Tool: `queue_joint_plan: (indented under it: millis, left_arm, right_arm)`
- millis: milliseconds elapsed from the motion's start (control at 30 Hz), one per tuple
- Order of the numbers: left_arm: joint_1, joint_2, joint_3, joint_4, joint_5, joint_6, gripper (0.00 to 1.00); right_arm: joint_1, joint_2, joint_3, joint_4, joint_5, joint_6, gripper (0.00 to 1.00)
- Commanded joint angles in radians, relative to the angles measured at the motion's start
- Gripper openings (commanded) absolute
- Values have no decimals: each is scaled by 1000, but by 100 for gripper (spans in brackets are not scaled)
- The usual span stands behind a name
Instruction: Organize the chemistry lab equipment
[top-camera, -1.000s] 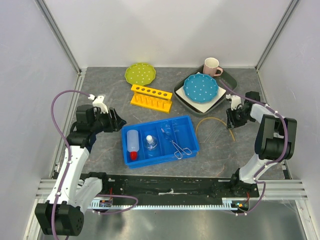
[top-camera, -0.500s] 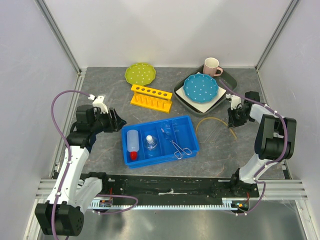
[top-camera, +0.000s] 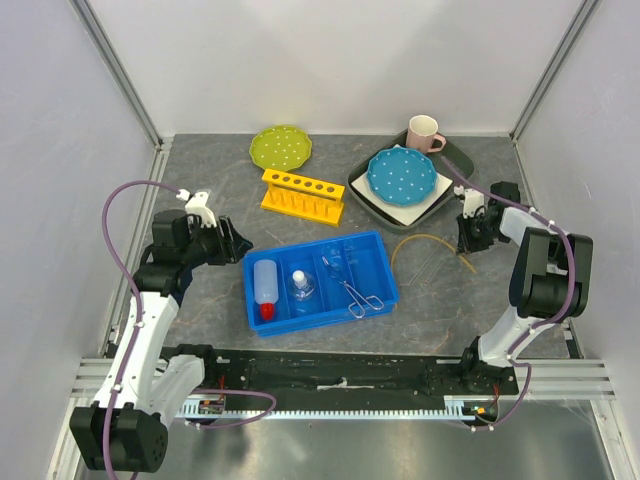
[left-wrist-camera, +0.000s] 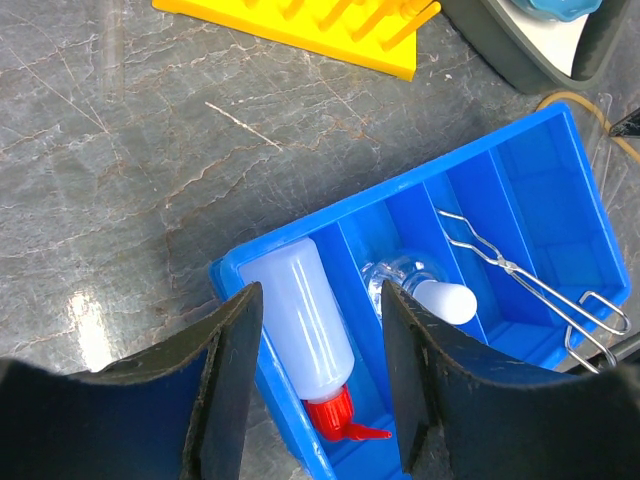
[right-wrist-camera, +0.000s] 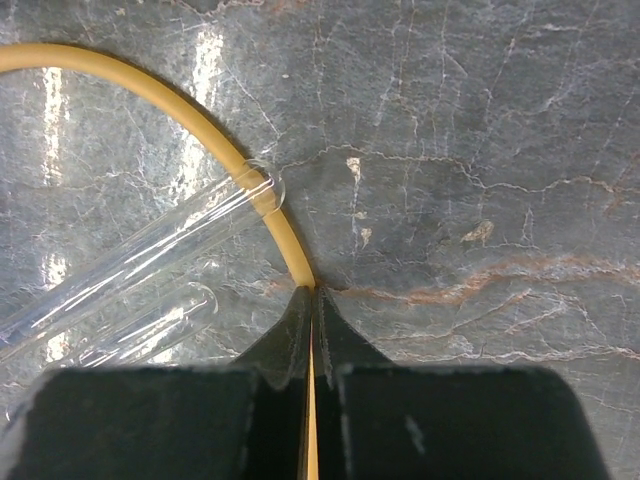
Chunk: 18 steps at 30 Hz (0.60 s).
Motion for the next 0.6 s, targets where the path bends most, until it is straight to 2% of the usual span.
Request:
queue_joint_plan:
  millis: [0, 567]
  left_arm:
    - [0, -20, -5, 30, 21, 14, 57]
    - [0, -17, -9, 27, 16, 14, 57]
  right_arm:
    - [4, 30, 50, 199, 34, 27, 0]
    - [7, 58, 121, 293, 29, 52, 0]
